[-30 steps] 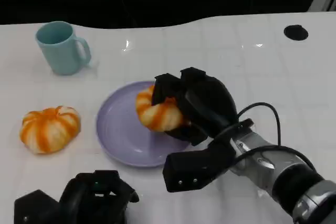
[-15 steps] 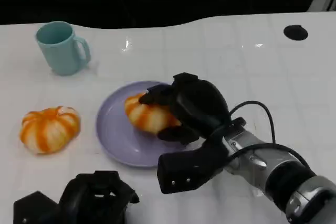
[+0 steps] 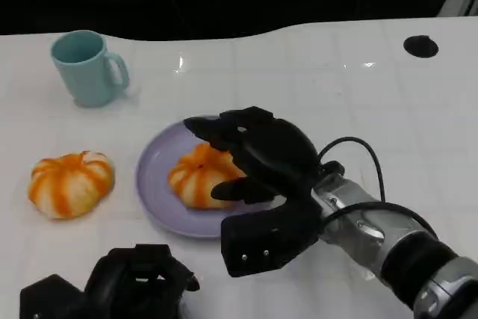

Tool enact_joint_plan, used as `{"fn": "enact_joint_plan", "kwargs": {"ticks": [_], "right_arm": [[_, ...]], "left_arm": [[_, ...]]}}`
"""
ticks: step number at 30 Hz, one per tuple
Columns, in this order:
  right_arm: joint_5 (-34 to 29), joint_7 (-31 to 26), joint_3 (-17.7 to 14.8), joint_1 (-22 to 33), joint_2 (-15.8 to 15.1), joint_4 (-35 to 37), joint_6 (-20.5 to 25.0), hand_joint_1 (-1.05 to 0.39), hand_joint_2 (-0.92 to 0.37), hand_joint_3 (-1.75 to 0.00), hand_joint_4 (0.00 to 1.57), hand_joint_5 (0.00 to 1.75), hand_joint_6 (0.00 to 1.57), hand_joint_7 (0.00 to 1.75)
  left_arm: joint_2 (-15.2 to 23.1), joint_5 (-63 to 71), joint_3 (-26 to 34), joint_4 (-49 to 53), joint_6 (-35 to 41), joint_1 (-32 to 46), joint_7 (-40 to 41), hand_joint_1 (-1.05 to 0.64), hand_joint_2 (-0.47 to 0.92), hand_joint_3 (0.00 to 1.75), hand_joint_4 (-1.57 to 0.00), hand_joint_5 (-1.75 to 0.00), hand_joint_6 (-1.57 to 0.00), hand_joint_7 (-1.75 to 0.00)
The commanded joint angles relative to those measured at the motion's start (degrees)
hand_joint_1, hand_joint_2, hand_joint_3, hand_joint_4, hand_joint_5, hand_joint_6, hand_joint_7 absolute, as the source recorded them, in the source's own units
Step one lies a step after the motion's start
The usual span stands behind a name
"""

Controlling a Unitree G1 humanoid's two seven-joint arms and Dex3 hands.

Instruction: Grasp the bread from the table and place it into the plate.

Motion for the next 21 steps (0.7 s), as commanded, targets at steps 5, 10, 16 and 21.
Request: {"fn": "enact_joint_plan", "kwargs": {"ticks": [5, 10, 16, 21], "right_arm": [[1.42, 2.07, -1.73, 4.77, -4.11, -9.73, -0.3, -0.75, -0.92, -0.36, 0.12, 0.24, 0.17, 0.01], [2.55, 2.38, -3.48, 9.66, -6.21, -17.46, -1.17, -0.7, -0.92, -0.36, 0.21, 0.33, 0.27, 0.06], [6.87, 1.33, -7.51, 16.45, -8.02, -24.25, -5.79, -0.61, -0.92, -0.29, 0.43, 0.51, 0.49, 0.15], [12.52, 3.51, -11.29, 22.41, -10.5, -29.17, -10.84, -0.54, -0.92, -0.28, 0.52, 0.87, 0.67, 0.21]], "left_arm": [[0.86, 0.42, 0.03, -0.44, -0.32, 0.5, 0.5, -1.05, 0.66, 0.45, -1.57, -1.23, -1.44, -0.68], [0.87, 0.36, 0.0, 0.16, -1.19, 0.79, 0.14, -1.05, 0.66, 0.45, -1.57, -1.23, -1.44, -0.69], [0.62, 0.61, -0.12, -0.25, -0.49, 1.02, 1.15, -1.05, 0.66, 0.44, -1.57, -1.24, -1.44, -0.7], [0.6, -0.21, 0.03, 0.82, -1.11, 0.58, 0.25, -1.05, 0.64, 0.45, -1.57, -1.25, -1.44, -0.7]]}}
